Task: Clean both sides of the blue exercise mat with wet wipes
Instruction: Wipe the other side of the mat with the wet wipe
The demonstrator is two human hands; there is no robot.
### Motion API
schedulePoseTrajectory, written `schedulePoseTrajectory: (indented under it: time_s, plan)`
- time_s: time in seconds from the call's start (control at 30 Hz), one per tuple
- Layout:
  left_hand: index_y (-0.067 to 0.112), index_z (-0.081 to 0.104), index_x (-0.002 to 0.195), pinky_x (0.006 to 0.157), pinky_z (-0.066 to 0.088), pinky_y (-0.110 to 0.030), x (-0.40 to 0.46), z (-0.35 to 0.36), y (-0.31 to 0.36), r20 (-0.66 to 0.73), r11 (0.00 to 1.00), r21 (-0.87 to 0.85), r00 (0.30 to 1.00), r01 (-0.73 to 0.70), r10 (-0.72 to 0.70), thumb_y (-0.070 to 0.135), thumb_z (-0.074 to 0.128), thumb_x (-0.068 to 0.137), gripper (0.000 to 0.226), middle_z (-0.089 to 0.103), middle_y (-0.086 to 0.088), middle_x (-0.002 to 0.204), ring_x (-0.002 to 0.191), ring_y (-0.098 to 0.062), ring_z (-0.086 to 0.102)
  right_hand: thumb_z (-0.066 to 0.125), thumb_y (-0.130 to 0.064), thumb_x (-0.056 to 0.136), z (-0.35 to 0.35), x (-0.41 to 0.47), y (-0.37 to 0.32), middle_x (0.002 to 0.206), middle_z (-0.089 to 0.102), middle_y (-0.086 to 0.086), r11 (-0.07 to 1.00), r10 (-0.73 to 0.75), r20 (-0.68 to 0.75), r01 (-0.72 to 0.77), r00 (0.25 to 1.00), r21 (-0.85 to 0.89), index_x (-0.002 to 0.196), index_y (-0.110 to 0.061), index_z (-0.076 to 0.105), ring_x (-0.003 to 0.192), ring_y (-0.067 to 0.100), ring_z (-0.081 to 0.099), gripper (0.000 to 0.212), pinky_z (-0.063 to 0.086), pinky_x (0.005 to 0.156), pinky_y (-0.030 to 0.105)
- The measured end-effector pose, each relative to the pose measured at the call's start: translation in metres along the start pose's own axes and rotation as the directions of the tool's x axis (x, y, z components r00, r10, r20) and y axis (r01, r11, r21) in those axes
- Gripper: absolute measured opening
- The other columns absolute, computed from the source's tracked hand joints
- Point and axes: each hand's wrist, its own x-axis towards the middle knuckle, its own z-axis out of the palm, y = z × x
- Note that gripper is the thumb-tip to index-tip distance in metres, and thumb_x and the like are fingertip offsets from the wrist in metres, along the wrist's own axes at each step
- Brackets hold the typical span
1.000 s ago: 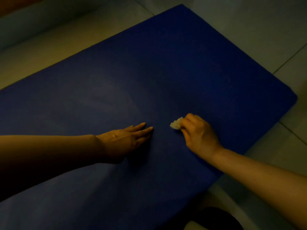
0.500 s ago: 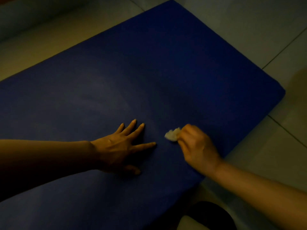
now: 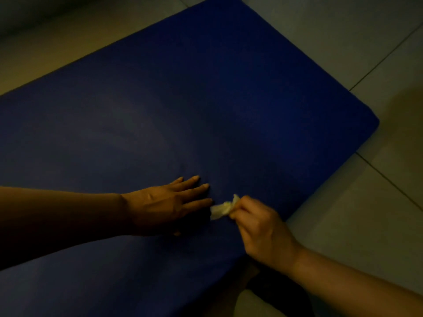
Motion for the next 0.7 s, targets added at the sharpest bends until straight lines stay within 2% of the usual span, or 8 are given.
schedulePoseTrajectory:
  time_s: [0.07,0.13,0.2,0.3,0.47,0.57,0.63,0.7]
  plan:
    - [0.036,-0.041,0.131,0.116,-0.010,-0.045,0.002,0.003,0.002,0.027,0.999,0.036,1.000,-0.001,0.000,0.042,0.035,0.103,0.082,-0.041,0.001,0.141,0.139,-0.034,-0.032,0.052,-0.001,0.086,-0.002,-0.001,0.002,0.082,0.052,0.006,0.999,-0.012,0.052,0.010,0.999,0.039,0.085,-0.008,0.061,0.068,0.020,0.052,0.012,0.047,0.075,0.019]
    - [0.040,-0.040,0.132,0.116,-0.010,-0.046,0.002,0.004,0.002,0.037,0.998,0.055,0.999,0.006,-0.008,0.040,0.035,0.104,0.080,-0.041,-0.003,0.144,0.139,-0.037,-0.032,0.052,-0.004,0.085,-0.007,0.008,0.013,0.086,0.050,0.006,0.998,0.067,0.014,-0.067,0.998,0.011,0.097,-0.014,0.054,0.067,0.024,0.053,0.015,0.048,0.062,0.036]
    - [0.041,-0.038,0.131,0.115,-0.010,-0.045,0.001,0.001,0.003,0.048,0.999,0.046,0.999,0.018,-0.020,0.039,0.036,0.103,0.079,-0.042,-0.002,0.144,0.138,-0.036,-0.033,0.052,-0.005,0.083,-0.012,0.019,0.027,0.092,0.049,0.007,0.984,0.172,-0.071,-0.174,0.983,-0.026,0.104,-0.017,0.050,0.065,0.027,0.054,0.024,0.049,0.057,0.040]
    - [0.048,-0.052,0.119,0.110,-0.015,-0.042,0.005,0.006,0.002,0.024,0.999,0.037,1.000,0.016,-0.017,0.042,0.037,0.102,0.091,-0.046,-0.001,0.139,0.134,-0.035,-0.038,0.055,-0.004,0.079,-0.010,0.022,0.027,0.090,0.051,0.007,0.964,0.264,-0.130,-0.266,0.956,0.006,0.094,-0.011,0.058,0.066,0.025,0.055,0.017,0.049,0.060,0.034]
    - [0.059,-0.054,0.107,0.110,-0.015,-0.046,0.007,0.013,-0.001,0.014,0.998,0.051,0.999,-0.040,0.039,0.039,0.039,0.102,0.095,-0.050,-0.006,0.136,0.119,-0.036,-0.052,0.050,-0.012,0.087,0.001,-0.011,0.000,0.085,0.051,0.002,0.992,0.081,0.057,-0.087,0.995,0.097,0.088,-0.012,0.058,0.067,0.019,0.053,0.008,0.045,0.060,0.031]
    - [0.059,-0.046,0.119,0.109,-0.013,-0.047,0.009,0.016,-0.003,-0.007,0.996,0.084,1.000,-0.026,0.026,0.037,0.038,0.103,0.088,-0.049,-0.006,0.138,0.116,-0.035,-0.052,0.055,-0.007,0.085,-0.013,-0.001,0.033,0.085,0.049,0.001,0.985,0.170,-0.131,-0.167,0.977,0.029,0.087,-0.011,0.061,0.069,0.012,0.049,0.008,0.045,0.066,0.024]
    - [0.055,-0.035,0.134,0.108,0.002,-0.051,0.009,0.021,-0.005,-0.197,0.990,0.137,0.979,-0.029,0.056,0.043,0.042,0.099,0.085,-0.025,-0.017,0.153,0.131,-0.044,-0.032,0.058,-0.003,0.083,-0.023,0.006,0.048,0.088,0.046,-0.002,0.963,0.265,-0.250,-0.270,0.931,0.015,0.092,-0.016,0.057,0.069,0.004,0.042,0.016,0.042,0.068,0.018]
    - [0.044,-0.003,0.151,0.098,0.027,-0.053,0.008,0.020,-0.008,-0.319,0.980,0.199,0.944,-0.021,0.085,0.055,0.038,0.091,0.073,0.018,-0.024,0.154,0.135,-0.052,0.014,0.055,-0.005,0.084,-0.019,0.002,0.038,0.088,0.048,-0.001,0.968,0.247,-0.248,-0.252,0.937,0.013,0.097,-0.025,0.050,0.071,0.007,0.044,0.025,0.039,0.067,0.019]
